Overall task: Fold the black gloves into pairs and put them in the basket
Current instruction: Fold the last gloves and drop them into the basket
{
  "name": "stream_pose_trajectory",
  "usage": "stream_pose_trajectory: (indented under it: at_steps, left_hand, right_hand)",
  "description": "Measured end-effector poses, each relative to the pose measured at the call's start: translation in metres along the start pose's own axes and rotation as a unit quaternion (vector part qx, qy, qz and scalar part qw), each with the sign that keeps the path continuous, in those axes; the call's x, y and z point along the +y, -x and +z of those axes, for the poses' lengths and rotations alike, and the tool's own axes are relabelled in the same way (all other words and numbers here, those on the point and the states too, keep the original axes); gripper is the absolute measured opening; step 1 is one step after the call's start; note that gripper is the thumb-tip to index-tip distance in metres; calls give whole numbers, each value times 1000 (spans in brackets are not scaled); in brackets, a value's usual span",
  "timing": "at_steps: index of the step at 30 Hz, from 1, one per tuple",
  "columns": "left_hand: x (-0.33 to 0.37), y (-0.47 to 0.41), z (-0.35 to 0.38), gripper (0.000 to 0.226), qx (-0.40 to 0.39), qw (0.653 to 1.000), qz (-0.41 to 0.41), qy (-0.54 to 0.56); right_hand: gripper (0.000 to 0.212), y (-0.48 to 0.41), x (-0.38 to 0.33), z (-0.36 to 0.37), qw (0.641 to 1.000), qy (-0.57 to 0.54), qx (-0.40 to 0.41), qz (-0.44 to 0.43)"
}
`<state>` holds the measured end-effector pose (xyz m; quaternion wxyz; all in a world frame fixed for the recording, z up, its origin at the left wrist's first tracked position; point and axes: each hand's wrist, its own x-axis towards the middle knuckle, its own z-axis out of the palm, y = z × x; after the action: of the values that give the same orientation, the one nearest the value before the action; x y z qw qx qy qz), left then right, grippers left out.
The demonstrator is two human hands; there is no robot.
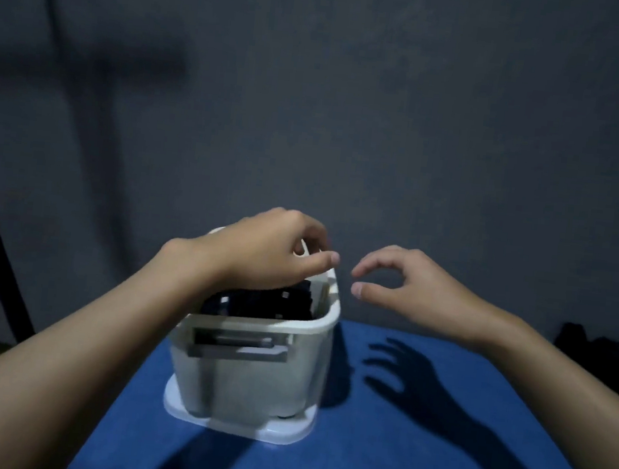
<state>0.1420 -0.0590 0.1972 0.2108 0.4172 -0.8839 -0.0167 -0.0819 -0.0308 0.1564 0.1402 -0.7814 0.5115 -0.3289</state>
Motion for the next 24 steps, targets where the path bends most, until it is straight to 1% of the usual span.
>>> stream_pose_trajectory:
  at_steps: [3, 6, 11, 13, 15, 18, 20, 22, 24]
  left_hand:
    - [49, -17, 16, 42, 19, 998, 47, 22]
    - [93, -34, 46, 41, -1, 995, 80, 52]
    - [157, -51, 114, 28, -56, 986, 117, 104]
    - [183, -54, 144, 20, -85, 979, 134, 127]
    - [207, -56, 175, 18, -113, 971, 151, 147]
    - [239, -56, 219, 27, -154, 959, 170, 165]
    - [255, -52, 242, 35, -174, 952, 183, 176]
    - [265, -47, 259, 41, -185, 943, 204, 187]
    - [271, -43, 271, 44, -185, 945, 216, 161]
  right_hand:
    - [9, 39, 17, -26, 1000, 5, 11, 29]
    - [11, 85, 42, -50, 996, 13, 30, 84]
    - [11, 169, 92, -82, 981, 36, 74, 175]
    - [12, 204, 113, -91, 968, 71, 102, 220]
    - [12, 237, 136, -97, 948, 104, 139, 269]
    - [17, 280, 163, -101, 916, 123, 173, 340]
    - [32, 302, 175, -98, 905, 143, 166, 364]
    - [40, 314, 181, -92, 904, 174, 144, 363]
    - [41, 319, 185, -86, 905, 206, 127, 351]
